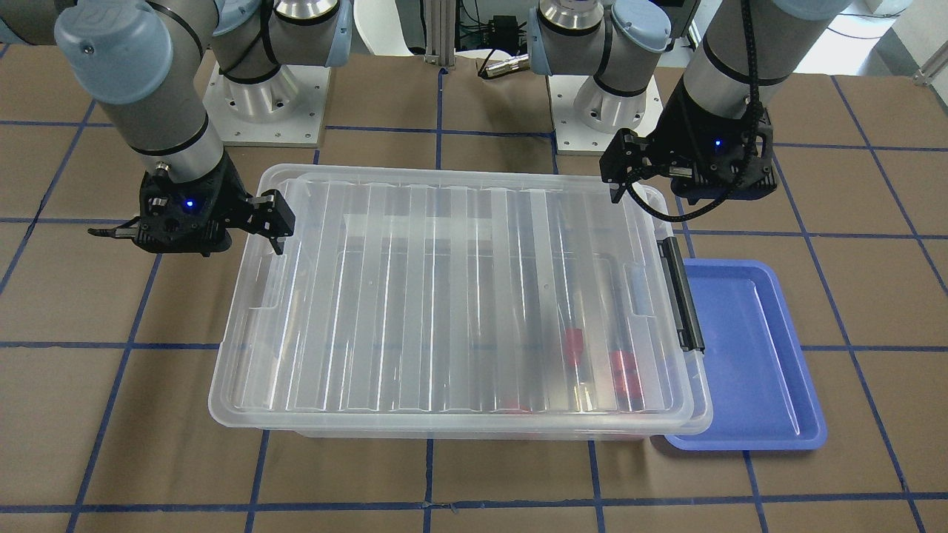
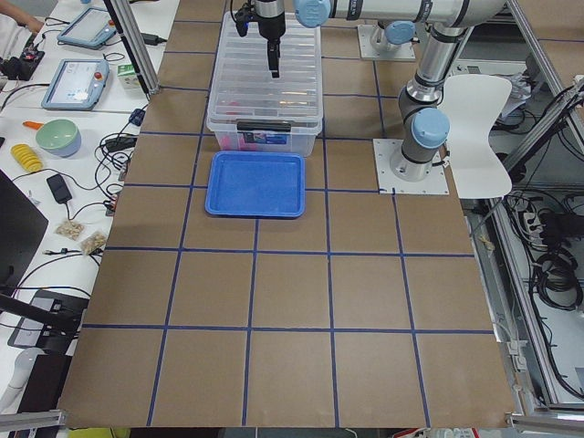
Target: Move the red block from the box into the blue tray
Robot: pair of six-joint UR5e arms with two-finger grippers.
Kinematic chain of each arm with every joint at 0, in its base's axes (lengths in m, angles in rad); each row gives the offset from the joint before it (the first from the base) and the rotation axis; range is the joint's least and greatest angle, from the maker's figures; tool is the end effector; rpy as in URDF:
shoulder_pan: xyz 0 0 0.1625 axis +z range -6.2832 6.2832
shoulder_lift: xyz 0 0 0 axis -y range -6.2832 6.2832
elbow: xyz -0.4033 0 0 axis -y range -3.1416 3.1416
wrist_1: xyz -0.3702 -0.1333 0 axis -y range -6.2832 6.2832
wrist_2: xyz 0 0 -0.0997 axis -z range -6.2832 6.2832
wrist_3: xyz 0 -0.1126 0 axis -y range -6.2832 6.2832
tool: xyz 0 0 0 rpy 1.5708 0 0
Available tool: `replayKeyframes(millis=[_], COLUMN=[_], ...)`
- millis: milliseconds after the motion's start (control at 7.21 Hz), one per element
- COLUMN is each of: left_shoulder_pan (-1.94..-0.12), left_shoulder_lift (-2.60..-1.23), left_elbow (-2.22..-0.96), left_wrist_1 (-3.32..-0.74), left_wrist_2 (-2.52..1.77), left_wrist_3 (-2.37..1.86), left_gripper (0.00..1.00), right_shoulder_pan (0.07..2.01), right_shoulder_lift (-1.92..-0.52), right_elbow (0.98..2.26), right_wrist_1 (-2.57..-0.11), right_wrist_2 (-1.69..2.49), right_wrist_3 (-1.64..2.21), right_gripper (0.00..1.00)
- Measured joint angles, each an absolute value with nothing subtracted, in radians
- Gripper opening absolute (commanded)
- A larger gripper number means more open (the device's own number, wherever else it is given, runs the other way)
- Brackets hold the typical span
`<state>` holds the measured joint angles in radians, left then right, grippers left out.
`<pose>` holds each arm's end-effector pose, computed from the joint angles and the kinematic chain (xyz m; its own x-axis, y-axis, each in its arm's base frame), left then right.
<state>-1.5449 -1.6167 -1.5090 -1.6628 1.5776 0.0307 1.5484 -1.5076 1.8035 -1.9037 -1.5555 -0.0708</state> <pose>-0.1201 -0.4828 0.4514 -1.0000 0.0052 -0.0044 0.0049 0.9971 0.0762 0.1242 -0.4863 0.3482 -0.9987 -0.0489 -0.0126 -0.0484 0.9981 -0.0380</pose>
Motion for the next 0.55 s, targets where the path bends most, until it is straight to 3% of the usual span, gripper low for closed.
replayKeyframes(millis=[555], left_shoulder_pan=[-1.545], left_shoulder_lift=[-1.618], left_elbow=[-1.509], left_wrist_1=[-1.663], left_wrist_2=[1.579], left_wrist_3=[0.031], left_gripper=[1.0], right_shoulder_pan=[1.521], right_shoulder_lift=[-1.457], right_elbow=[1.818], right_wrist_1=[-1.996], right_wrist_2=[-1.561], right_wrist_3=[-0.118], right_gripper=[0.98])
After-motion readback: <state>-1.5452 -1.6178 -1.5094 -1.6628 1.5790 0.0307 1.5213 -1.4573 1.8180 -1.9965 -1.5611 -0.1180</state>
